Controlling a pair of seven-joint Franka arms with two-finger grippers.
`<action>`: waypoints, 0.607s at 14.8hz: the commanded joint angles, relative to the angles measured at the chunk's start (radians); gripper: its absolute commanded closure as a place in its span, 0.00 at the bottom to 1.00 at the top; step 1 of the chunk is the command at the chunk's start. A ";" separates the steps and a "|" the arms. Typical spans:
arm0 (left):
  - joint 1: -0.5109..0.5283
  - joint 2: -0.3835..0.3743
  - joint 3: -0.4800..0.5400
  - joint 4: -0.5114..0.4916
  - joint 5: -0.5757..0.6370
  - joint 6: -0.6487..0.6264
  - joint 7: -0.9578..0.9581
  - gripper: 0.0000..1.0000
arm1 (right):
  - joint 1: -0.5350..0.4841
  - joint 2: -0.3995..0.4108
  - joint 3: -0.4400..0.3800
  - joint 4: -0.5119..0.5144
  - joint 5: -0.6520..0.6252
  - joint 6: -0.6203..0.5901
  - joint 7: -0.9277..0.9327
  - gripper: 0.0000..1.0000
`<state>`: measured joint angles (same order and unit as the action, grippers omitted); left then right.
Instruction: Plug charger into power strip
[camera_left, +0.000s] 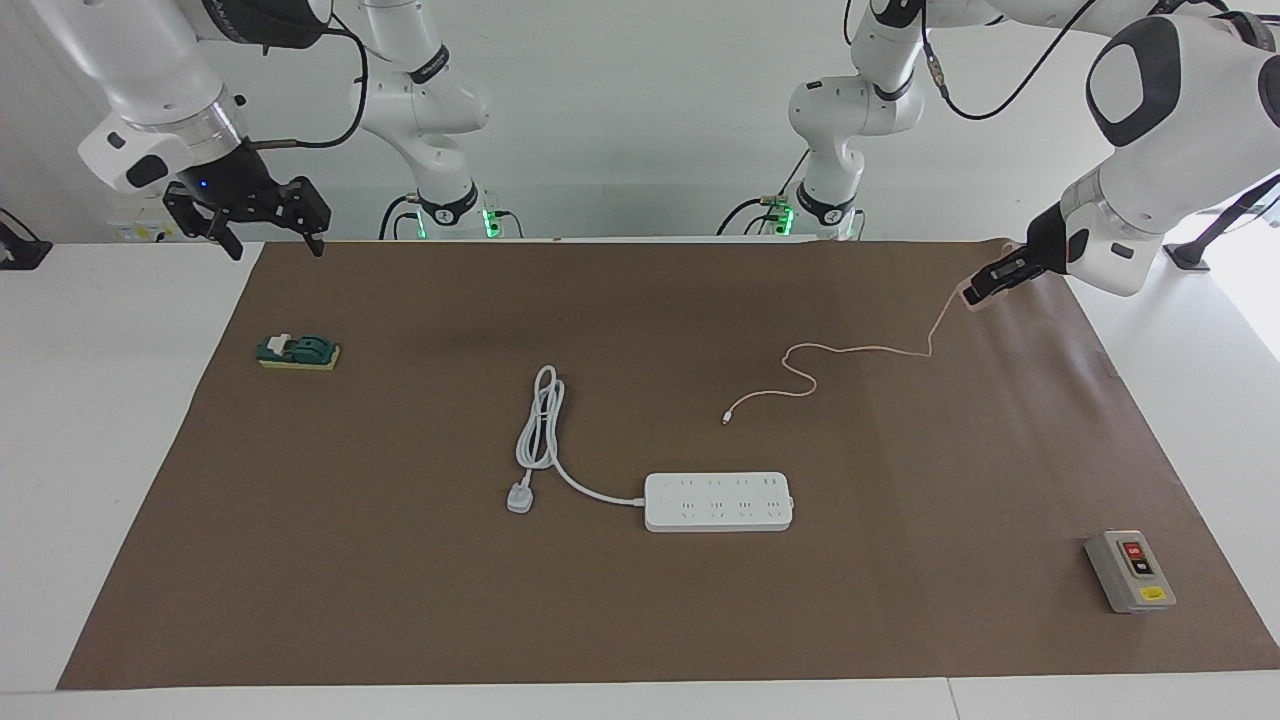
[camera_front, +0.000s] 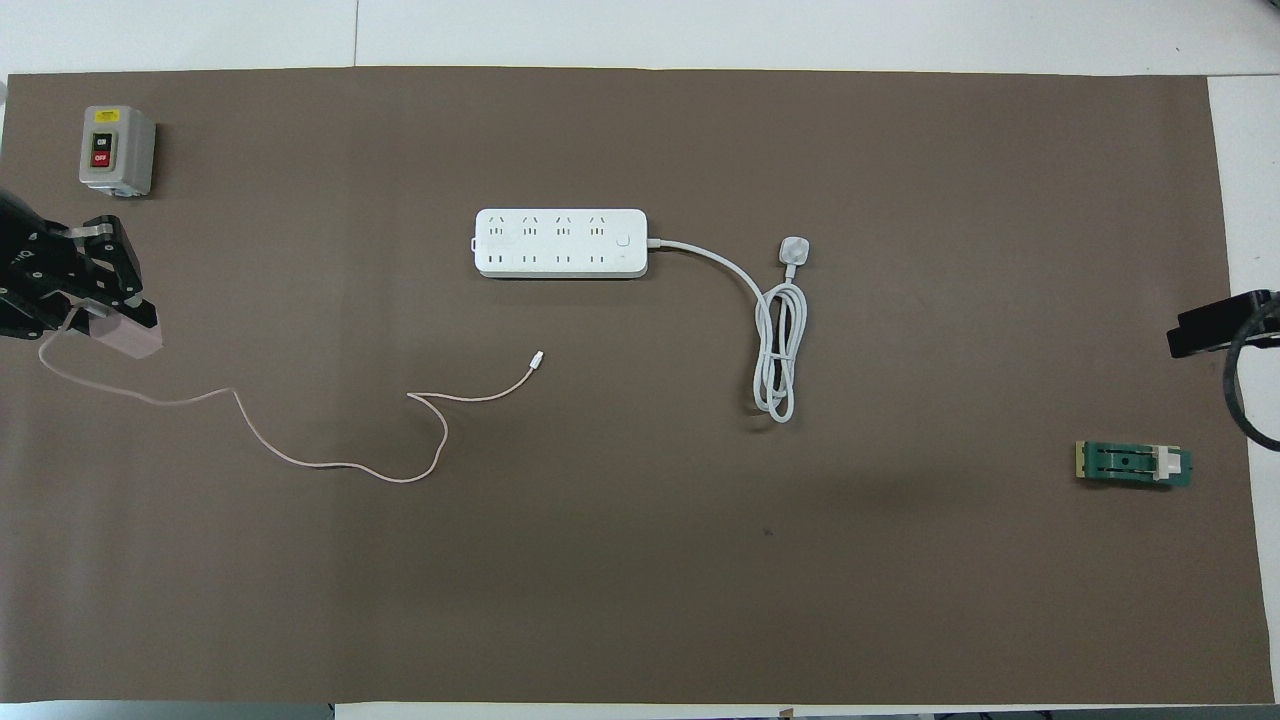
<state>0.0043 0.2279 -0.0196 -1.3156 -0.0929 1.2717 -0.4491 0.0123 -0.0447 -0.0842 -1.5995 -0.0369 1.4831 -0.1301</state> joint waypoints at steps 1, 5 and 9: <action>-0.018 0.016 -0.003 0.019 0.032 0.072 -0.120 1.00 | 0.002 -0.032 0.008 -0.040 -0.024 0.014 -0.016 0.00; -0.035 0.057 -0.008 0.013 0.024 0.198 -0.418 1.00 | 0.000 -0.031 0.009 -0.043 -0.023 0.011 -0.014 0.00; -0.118 0.120 -0.008 0.012 -0.018 0.302 -0.730 1.00 | 0.000 -0.031 0.009 -0.043 -0.024 0.006 -0.014 0.00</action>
<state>-0.0663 0.3079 -0.0343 -1.3167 -0.0957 1.5358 -1.0293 0.0123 -0.0460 -0.0792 -1.6084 -0.0384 1.4831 -0.1301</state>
